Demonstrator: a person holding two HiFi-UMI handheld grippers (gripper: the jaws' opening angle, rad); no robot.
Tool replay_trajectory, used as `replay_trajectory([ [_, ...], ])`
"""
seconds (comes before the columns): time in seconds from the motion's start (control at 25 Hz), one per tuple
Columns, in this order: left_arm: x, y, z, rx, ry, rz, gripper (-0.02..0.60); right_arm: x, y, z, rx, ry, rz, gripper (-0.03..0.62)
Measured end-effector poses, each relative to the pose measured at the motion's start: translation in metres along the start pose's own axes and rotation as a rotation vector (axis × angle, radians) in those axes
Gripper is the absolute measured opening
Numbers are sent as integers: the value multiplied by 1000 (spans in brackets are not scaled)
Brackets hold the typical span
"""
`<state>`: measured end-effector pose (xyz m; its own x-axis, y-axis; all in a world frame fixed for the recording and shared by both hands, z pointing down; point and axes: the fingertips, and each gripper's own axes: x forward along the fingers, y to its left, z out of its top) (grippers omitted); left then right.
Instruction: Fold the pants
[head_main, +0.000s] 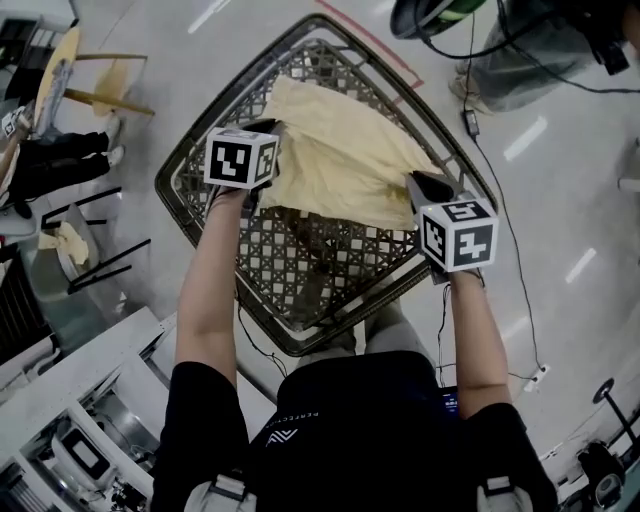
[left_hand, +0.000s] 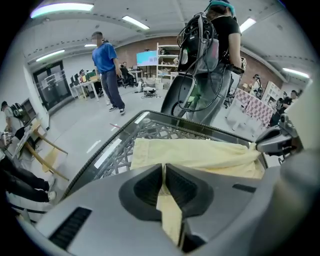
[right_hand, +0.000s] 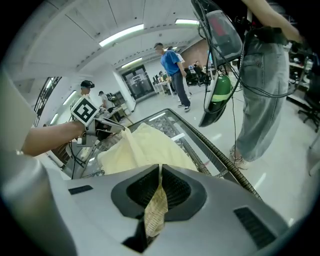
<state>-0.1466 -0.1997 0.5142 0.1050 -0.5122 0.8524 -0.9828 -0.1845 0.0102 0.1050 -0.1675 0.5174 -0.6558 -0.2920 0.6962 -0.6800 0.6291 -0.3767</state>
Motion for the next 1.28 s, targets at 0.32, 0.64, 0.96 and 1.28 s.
replay_trajectory([
  [0.32,2,12,1,28,22,3,29,3,15,0,48,-22,-30,46],
  [0.64,20,15,10,12,33,6,29,12,3,4,65,-24,-45,46],
  [0.96,28,19,20,-32,-20,31,43,20,-5,7,73,-36,-65,46],
  [1.28,15,30,42,-42,-109,106,77,13,-10,23,62,-109,-112,48],
])
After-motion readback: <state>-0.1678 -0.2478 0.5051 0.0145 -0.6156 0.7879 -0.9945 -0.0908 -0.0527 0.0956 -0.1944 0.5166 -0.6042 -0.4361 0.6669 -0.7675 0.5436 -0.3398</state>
